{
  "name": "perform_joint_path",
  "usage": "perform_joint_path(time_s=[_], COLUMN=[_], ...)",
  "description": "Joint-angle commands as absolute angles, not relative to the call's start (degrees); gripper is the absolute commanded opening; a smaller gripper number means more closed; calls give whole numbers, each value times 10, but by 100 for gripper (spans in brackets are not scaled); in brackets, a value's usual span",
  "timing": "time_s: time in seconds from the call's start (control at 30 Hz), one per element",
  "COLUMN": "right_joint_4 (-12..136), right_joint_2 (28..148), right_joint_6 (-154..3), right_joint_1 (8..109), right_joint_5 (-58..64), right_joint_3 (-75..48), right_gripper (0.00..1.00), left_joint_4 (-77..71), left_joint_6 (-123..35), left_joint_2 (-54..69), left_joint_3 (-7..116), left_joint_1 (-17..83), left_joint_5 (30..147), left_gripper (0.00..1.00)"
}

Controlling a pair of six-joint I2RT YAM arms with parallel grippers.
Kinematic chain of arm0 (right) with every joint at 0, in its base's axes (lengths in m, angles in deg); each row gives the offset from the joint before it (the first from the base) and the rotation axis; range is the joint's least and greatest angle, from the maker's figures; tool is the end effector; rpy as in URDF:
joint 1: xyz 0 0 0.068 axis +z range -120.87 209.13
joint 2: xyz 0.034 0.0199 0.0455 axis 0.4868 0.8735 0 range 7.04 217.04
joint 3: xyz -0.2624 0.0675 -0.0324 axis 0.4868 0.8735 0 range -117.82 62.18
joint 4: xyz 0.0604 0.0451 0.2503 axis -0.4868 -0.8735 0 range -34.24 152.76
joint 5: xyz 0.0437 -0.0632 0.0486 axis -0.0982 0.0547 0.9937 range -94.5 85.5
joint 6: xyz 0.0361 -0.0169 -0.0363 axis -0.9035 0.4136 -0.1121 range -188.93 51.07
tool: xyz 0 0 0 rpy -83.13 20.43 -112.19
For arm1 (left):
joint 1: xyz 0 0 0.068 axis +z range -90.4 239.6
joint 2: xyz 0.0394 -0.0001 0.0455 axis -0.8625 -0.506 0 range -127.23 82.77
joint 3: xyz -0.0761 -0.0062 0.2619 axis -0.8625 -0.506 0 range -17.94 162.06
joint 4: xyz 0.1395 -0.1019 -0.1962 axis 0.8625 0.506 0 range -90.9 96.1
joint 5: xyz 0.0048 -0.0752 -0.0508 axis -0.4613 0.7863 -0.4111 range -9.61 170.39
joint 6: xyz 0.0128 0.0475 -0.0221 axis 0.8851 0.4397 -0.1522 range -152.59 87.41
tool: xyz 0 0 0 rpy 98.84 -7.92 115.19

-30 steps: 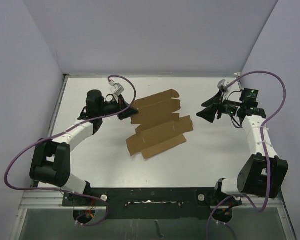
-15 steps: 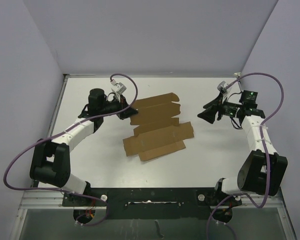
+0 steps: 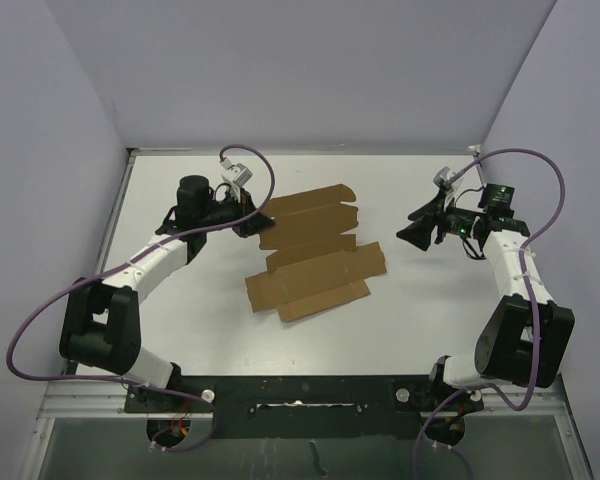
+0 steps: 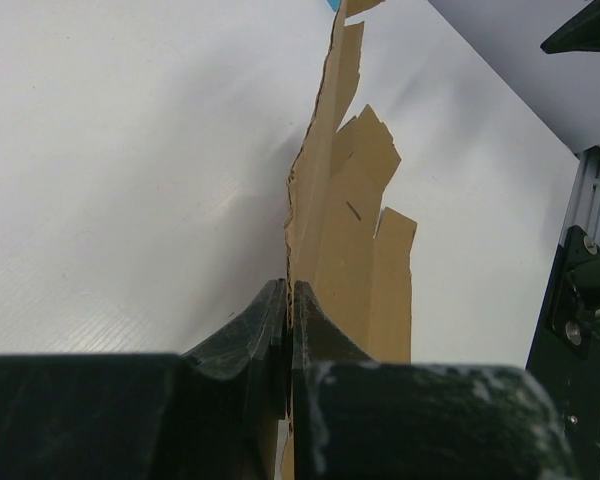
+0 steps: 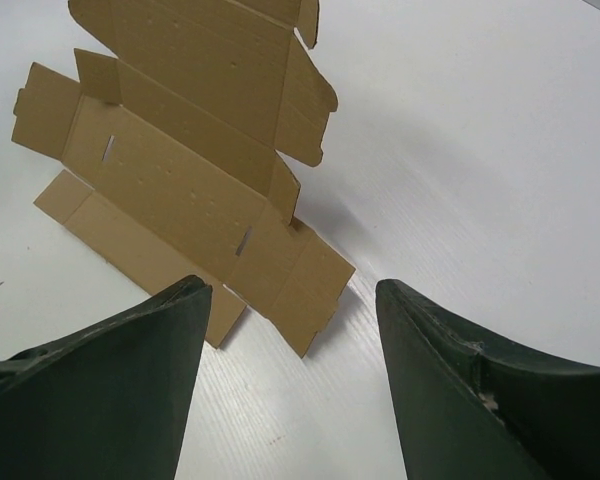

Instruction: Fold the paper box

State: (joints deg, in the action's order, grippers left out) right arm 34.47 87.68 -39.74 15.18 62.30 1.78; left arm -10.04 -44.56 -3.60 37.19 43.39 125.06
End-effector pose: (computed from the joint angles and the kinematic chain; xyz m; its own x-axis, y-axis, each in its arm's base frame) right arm 0.2853 -0.0372 0.2797 -0.3932 -0.1002 -0.9140 -0.7874 0.5499 0.2784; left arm 0.3155 -0.1178 0.2638 -0.5243 -0.0011 -0.8516 0.7312 0.5119 -0.4509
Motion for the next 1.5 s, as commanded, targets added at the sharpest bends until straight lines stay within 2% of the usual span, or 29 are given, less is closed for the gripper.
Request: perform_joint_path(time_s=[0.0,1.07,1.47], right_joint_4=[353,358,370], right_joint_2=[866,929,921], right_joint_6=[-386,-415,-417], right_joint_1=[142,125,113], right_joint_5=[631,380,340], right_joint_3=[25,-11,-14], right_gripper=[68,70,72], left_joint_4=[-109,-92,-93], left_joint_6=[-446,-441,-436], left_joint_2=[-22,-42,-26], left_joint_3=[402,407,405], left_joint_1=[431,434,436], left_joint_5=[1247,1228,1221], left_gripper=[0,0,0])
